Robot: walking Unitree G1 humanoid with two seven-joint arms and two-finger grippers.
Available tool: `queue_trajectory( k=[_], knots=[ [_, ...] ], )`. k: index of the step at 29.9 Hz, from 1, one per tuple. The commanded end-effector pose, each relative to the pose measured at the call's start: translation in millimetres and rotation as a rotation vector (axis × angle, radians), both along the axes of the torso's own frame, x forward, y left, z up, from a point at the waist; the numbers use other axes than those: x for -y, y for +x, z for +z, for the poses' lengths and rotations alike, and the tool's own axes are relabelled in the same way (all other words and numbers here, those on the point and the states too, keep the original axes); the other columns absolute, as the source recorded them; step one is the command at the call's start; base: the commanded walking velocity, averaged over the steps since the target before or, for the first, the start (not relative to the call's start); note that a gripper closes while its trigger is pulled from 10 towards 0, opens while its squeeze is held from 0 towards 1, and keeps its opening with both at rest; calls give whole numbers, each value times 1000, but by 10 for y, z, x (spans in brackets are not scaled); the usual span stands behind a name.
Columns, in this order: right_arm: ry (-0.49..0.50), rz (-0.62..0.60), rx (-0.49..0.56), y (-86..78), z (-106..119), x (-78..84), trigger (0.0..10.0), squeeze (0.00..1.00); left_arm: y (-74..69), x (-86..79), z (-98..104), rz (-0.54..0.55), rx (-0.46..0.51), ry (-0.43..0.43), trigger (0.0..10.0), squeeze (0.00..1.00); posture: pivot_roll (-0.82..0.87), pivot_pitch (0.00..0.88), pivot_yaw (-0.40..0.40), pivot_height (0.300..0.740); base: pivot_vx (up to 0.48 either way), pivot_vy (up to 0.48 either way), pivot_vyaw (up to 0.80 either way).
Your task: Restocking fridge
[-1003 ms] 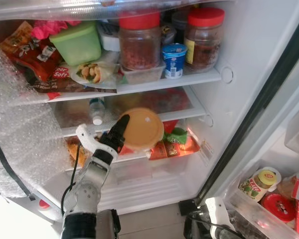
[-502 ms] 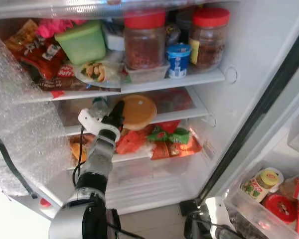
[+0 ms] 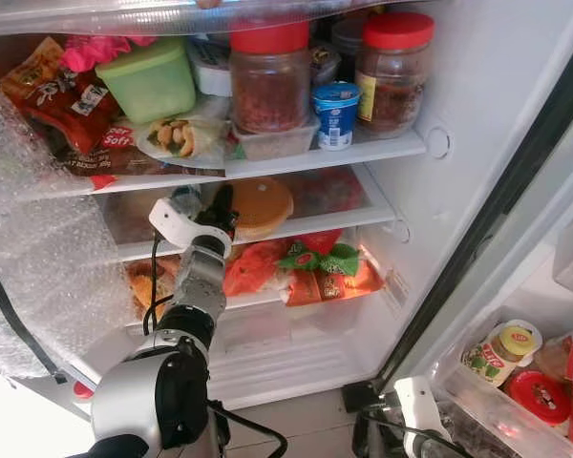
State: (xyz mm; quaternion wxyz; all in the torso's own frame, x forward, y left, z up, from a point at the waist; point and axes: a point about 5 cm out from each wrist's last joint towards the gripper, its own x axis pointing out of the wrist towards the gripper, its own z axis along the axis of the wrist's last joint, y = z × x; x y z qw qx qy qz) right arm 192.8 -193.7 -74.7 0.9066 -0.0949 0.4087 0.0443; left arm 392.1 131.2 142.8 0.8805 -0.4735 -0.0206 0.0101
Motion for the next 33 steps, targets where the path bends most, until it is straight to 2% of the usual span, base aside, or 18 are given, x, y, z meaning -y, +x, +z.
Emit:
queue_trajectory(
  k=[1, 8, 9, 10, 11, 12, 28, 33],
  knots=[
    [14, 4, -208, -491, -250, -63, 10000, 0, 44, -73, 81, 50, -13, -5, 10000, 0, -79, 58, 41, 563, 0, 0, 0],
    [11, 10, -211, -500, -252, -58, 10000, 0, 74, -186, 128, 118, -45, -21, 10000, 0, -82, 64, 42, 563, 0, 0, 0],
    [11, 11, -212, -501, -253, -58, 10000, 0, 77, -195, 136, 121, -44, -17, 10000, 145, -82, 64, 42, 563, 0, 0, 0],
    [11, 12, -212, -501, -253, -57, 10000, 0, 80, -197, 142, 122, -44, -17, 10000, 145, -81, 64, 42, 563, 0, 0, 0],
    [11, 12, -212, -502, -253, -57, 10000, 0, 83, -199, 148, 122, -45, -18, 10000, 851, -81, 64, 42, 563, 0, 0, 0],
    [11, 13, -212, -502, -253, -57, 10000, 0, 87, -202, 153, 122, -46, -19, 10000, 1000, -83, 65, 42, 563, 0, 0, 0],
    [6, 18, -212, -498, -251, -53, 10000, 0, 111, -186, 240, 115, 3, -26, 10000, 1000, -76, 65, 41, 563, 0, 0, 0],
    [6, 27, -213, -494, -250, -58, 10000, 0, 95, -174, 219, 115, 24, -58, 10000, 1000, -70, 65, 41, 563, 0, 0, 0]
  ],
)
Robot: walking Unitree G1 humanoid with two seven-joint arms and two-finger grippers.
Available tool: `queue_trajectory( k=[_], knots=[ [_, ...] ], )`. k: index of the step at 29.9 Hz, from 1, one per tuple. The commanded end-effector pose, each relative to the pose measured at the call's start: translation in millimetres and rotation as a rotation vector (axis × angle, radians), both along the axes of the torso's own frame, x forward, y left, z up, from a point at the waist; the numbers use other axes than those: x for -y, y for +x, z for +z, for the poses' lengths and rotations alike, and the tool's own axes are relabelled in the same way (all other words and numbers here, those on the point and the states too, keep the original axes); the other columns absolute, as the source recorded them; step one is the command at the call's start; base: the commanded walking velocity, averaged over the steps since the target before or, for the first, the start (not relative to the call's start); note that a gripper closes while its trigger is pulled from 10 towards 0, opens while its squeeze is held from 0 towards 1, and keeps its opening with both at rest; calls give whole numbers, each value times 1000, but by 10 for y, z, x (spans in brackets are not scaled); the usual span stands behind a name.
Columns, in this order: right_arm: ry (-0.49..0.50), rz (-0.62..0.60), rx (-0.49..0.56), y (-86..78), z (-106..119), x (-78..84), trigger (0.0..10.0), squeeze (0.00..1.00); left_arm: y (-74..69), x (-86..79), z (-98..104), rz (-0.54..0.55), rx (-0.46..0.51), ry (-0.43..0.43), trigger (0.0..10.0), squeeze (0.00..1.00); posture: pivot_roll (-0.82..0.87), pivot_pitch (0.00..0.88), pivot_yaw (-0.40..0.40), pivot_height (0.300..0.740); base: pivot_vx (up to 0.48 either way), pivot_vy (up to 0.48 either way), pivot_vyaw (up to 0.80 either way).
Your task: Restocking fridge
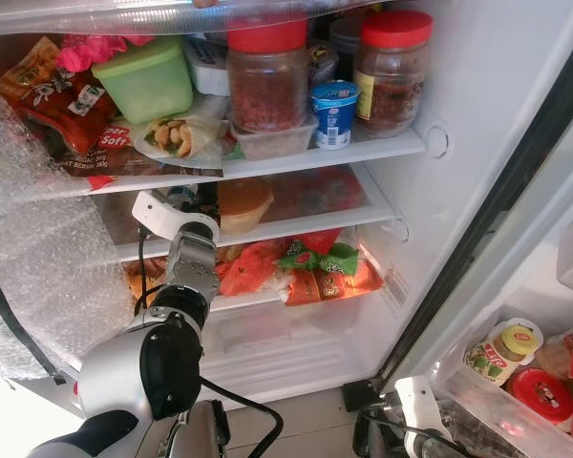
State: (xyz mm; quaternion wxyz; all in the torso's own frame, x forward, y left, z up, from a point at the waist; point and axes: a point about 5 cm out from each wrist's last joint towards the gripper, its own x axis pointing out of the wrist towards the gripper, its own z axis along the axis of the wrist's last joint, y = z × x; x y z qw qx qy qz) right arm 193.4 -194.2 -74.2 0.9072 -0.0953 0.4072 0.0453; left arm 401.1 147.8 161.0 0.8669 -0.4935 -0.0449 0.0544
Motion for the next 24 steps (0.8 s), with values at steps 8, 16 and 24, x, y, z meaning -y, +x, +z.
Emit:
queue_trajectory(
  k=[8, 16, 24],
  knots=[
    [5, 28, -215, -493, -253, -66, 10000, 0, -23, 97, 44, -11, 84, -30, 10000, 0, -64, 67, 40, 563, 0, 0, 0],
    [8, 26, -210, -479, -249, -76, 10000, 0, -120, 81, -5, 2, 132, -7, 10000, 0, -57, 61, 42, 563, 0, 0, 0],
    [11, 32, -210, -469, -246, -81, 10000, 0, -268, -4, -66, 36, 139, 13, 10000, 0, -47, 57, 38, 563, 0, 0, 0]
  ],
)
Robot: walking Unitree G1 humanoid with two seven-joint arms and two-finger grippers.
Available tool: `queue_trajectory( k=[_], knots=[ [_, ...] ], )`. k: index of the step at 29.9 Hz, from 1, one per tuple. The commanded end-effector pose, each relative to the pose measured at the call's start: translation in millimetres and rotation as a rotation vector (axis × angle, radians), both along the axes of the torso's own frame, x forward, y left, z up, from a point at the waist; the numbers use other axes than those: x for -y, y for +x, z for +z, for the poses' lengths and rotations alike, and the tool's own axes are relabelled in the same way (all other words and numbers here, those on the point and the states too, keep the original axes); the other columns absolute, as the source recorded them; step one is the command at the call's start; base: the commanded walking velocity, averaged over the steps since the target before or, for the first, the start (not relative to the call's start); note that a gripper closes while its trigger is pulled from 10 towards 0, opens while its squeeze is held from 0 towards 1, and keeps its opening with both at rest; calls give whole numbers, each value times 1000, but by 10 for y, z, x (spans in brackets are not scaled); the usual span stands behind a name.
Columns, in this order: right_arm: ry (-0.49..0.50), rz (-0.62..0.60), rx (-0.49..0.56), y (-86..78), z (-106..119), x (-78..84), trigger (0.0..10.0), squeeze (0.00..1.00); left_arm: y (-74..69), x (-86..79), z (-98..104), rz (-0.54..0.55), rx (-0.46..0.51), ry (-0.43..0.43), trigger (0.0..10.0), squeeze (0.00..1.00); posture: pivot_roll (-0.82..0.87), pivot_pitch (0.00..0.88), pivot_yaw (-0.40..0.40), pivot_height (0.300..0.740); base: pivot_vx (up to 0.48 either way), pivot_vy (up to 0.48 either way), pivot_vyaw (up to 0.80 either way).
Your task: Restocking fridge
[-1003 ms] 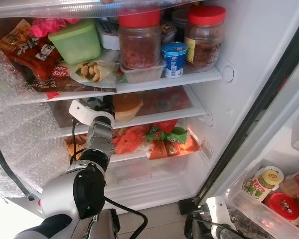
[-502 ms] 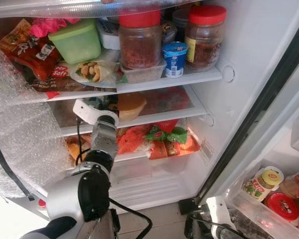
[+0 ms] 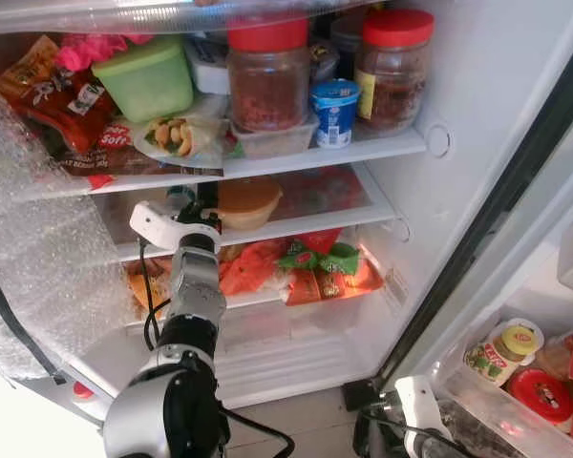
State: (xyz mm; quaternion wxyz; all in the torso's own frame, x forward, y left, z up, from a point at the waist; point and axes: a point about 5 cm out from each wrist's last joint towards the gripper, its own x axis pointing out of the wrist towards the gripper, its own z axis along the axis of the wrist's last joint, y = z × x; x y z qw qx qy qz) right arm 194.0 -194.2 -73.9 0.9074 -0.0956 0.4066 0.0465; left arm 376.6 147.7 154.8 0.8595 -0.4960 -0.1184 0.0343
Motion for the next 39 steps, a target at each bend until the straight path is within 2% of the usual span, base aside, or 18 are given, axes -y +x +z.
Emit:
queue_trajectory(
  k=[1, 5, 10, 14, 16, 18, 23, 24, 25, 28, 29, 33, 39],
  knots=[
    [10, 29, -211, -475, -249, -80, 10000, 0, -34, -8, -8, 0, -10, 15, 10000, 0, -47, 57, 38, 563, 0, 0, 0],
    [9, 29, -210, -473, -248, -77, 10000, 0, -67, 0, 4, -8, -1, 20, 10000, 0, -49, 58, 37, 563, 0, 0, 0],
    [9, 28, -210, -475, -248, -75, 10000, 0, -161, 78, 81, -68, 39, 84, 10000, 0, -46, 60, 37, 563, 0, 0, 0],
    [10, 26, -210, -476, -249, -76, 10000, 0, -304, 90, 0, -88, 7, 119, 10000, 0, -46, 60, 37, 563, 0, 0, 0],
    [10, 26, -210, -476, -249, -76, 10000, 0, -328, 93, -15, -92, 2, 127, 10000, 0, -46, 60, 37, 563, 0, 0, 0],
    [11, 27, -211, -480, -250, -77, 10000, 0, -419, 104, -51, -106, -14, 169, 10000, 0, -46, 64, 40, 563, 0, 0, 0],
    [11, 31, -211, -481, -250, -79, 10000, 0, -567, 124, -125, -142, -48, 292, 10000, 0, -47, 65, 40, 563, 0, 0, 0],
    [11, 30, -211, -481, -250, -77, 10000, 0, -608, 125, -140, -147, -50, 348, 10000, 0, -44, 64, 41, 563, 0, 0, 0],
    [11, 30, -211, -481, -250, -77, 10000, 0, -608, 125, -140, -147, -50, 348, 10000, 0, -44, 64, 41, 563, 0, 0, 0],
    [10, 29, -211, -478, -249, -73, 10000, 0, -718, 147, -165, -202, -57, 534, 10000, 0, -45, 63, 39, 563, 0, 0, 0],
    [10, 29, -211, -477, -249, -73, 10000, 0, -731, 155, -162, -214, -60, 559, 10000, 0, -44, 62, 38, 563, 0, 0, 0],
    [9, 32, -210, -473, -247, -71, 10000, 0, -755, 237, -186, -299, -50, 780, 10000, 0, -39, 62, 37, 563, 0, 0, 0],
    [11, 30, -209, -473, -247, -73, 10000, 0, -689, 296, -209, -302, -70, 889, 10000, 0, -46, 62, 39, 563, 0, 0, 0]
  ],
)
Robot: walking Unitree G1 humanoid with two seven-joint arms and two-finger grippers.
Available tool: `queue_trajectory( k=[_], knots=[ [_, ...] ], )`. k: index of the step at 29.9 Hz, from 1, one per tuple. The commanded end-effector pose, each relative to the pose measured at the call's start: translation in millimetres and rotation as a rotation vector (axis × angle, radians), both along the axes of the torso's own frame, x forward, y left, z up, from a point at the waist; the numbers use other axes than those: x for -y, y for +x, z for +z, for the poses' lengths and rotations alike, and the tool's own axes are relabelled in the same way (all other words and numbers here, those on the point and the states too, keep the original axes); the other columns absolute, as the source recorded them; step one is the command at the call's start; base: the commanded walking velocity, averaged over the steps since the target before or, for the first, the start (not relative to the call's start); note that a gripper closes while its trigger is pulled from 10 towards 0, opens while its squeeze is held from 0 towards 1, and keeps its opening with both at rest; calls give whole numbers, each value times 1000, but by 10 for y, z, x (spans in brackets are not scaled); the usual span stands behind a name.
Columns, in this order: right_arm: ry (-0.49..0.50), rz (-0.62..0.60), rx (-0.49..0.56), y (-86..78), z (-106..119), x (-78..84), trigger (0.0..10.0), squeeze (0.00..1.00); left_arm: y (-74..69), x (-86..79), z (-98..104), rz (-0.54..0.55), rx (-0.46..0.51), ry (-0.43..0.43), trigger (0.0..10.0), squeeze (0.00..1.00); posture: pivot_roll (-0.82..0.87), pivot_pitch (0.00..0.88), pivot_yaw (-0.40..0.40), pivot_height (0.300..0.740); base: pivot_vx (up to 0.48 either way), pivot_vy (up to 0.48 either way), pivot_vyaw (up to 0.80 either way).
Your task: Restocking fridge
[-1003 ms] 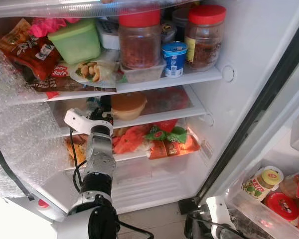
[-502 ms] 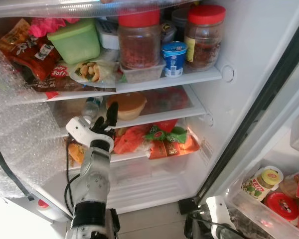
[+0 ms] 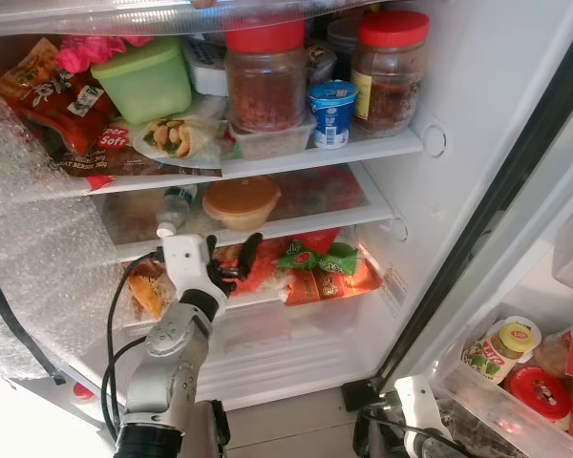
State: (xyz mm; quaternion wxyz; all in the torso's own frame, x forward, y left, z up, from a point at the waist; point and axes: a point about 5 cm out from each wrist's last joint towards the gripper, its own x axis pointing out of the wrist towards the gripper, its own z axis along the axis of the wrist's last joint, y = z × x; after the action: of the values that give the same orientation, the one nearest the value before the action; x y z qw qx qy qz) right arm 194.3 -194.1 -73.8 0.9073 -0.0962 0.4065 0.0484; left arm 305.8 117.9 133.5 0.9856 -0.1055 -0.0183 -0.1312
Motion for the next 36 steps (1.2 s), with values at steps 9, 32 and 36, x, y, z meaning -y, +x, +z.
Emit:
queue_trajectory(
  k=[9, 32, 36],
  knots=[
    [10, 25, -211, -483, -251, -74, 10000, 0, 298, 47, 41, 58, 16, 45, 10000, 0, -49, 62, 40, 563, 0, 0, 0],
    [7, 31, -212, -478, -249, -69, 10000, 0, 741, 135, 93, 46, -16, 29, 10000, 0, -63, 60, 38, 563, 0, 0, 0],
    [9, 28, -213, -487, -253, -75, 10000, 0, 705, 131, 56, 37, 3, 31, 10000, 0, -67, 60, 43, 563, 0, 0, 0]
  ],
)
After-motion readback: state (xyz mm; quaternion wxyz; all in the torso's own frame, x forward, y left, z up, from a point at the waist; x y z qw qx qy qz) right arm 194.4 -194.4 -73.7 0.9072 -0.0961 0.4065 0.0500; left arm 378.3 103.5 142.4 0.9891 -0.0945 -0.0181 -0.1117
